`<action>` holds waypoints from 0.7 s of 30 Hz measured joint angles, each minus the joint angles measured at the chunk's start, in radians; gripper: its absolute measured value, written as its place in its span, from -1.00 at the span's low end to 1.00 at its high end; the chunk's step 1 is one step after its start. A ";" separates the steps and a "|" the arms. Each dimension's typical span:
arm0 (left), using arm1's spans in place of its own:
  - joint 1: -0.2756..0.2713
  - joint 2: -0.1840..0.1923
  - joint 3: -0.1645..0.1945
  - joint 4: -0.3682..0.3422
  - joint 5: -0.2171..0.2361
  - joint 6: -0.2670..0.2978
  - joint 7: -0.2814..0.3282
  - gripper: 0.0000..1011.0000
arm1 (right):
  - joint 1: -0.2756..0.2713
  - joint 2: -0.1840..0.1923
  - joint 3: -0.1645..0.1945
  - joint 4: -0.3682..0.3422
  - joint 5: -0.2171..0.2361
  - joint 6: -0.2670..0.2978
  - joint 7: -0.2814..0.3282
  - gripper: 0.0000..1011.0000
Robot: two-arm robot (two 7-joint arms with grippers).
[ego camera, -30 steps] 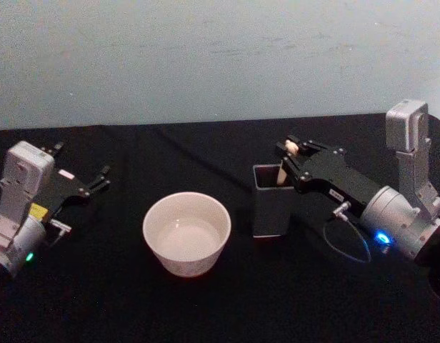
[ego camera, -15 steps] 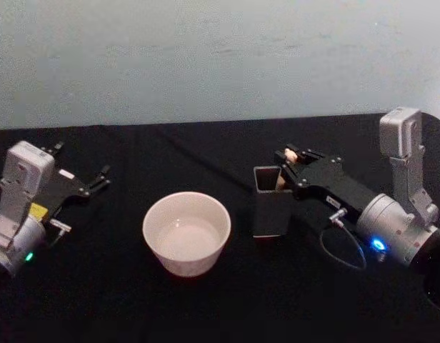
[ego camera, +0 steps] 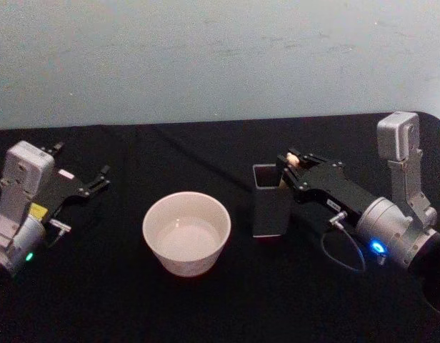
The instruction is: Pick up the stirring spoon with one hand, stir inside the cup, then place it back in its original position.
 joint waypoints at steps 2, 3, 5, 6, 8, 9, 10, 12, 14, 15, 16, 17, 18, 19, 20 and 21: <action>0.000 0.000 0.000 0.000 0.000 0.000 0.000 0.98 | 0.000 -0.001 0.001 0.000 -0.002 0.001 -0.001 -0.57; 0.000 0.000 0.000 0.000 0.000 0.000 0.000 0.98 | 0.000 -0.001 0.001 0.000 -0.003 0.001 -0.002 -0.57; 0.000 0.000 0.000 0.000 0.000 0.000 0.000 0.98 | 0.000 -0.002 0.001 0.001 -0.008 0.001 -0.005 -0.57; 0.000 0.000 0.000 0.000 0.000 0.000 0.000 0.98 | 0.000 -0.002 0.001 0.000 -0.008 0.001 -0.005 -0.57; 0.000 0.000 0.000 0.000 0.000 0.000 0.000 0.98 | 0.000 -0.002 0.001 0.001 -0.008 0.001 -0.005 -0.57; 0.000 0.000 0.000 0.000 0.000 0.000 0.000 0.98 | 0.000 -0.002 0.001 0.000 -0.008 0.001 -0.005 -0.57; 0.000 0.000 0.000 0.000 0.000 0.000 0.000 0.98 | 0.000 -0.002 0.001 0.000 -0.008 0.001 -0.005 -0.57; 0.000 0.000 0.000 0.000 0.000 0.000 0.000 0.98 | 0.000 -0.002 0.001 0.000 -0.008 0.001 -0.004 -0.57; 0.000 0.000 0.000 0.000 0.000 0.000 0.000 0.98 | 0.001 -0.002 0.001 0.000 -0.007 0.001 -0.004 -0.57; 0.000 0.000 0.000 0.000 0.000 0.000 0.000 0.98 | 0.001 -0.002 0.001 0.000 -0.007 0.001 -0.004 -0.57; 0.000 0.000 0.000 0.000 0.000 0.000 0.000 0.98 | 0.001 -0.002 0.001 0.000 -0.007 0.001 -0.004 -0.57; 0.000 0.000 0.000 0.000 0.000 0.000 0.000 0.98 | 0.001 -0.002 0.001 0.000 -0.007 0.001 -0.003 -0.56; 0.000 0.000 0.000 0.000 0.000 0.000 0.000 0.98 | 0.001 -0.002 0.001 0.000 -0.006 0.001 -0.003 -0.45; 0.000 0.000 0.000 0.000 0.000 0.000 0.000 0.98 | 0.001 -0.001 0.001 0.000 -0.006 0.001 -0.003 -0.45; 0.000 0.000 0.000 0.000 0.000 0.000 0.000 0.98 | 0.001 -0.001 0.001 0.000 -0.006 0.001 -0.003 -0.34; 0.000 0.000 0.000 0.000 0.000 0.000 0.000 0.98 | 0.001 -0.001 0.001 0.000 -0.006 0.001 -0.003 -0.30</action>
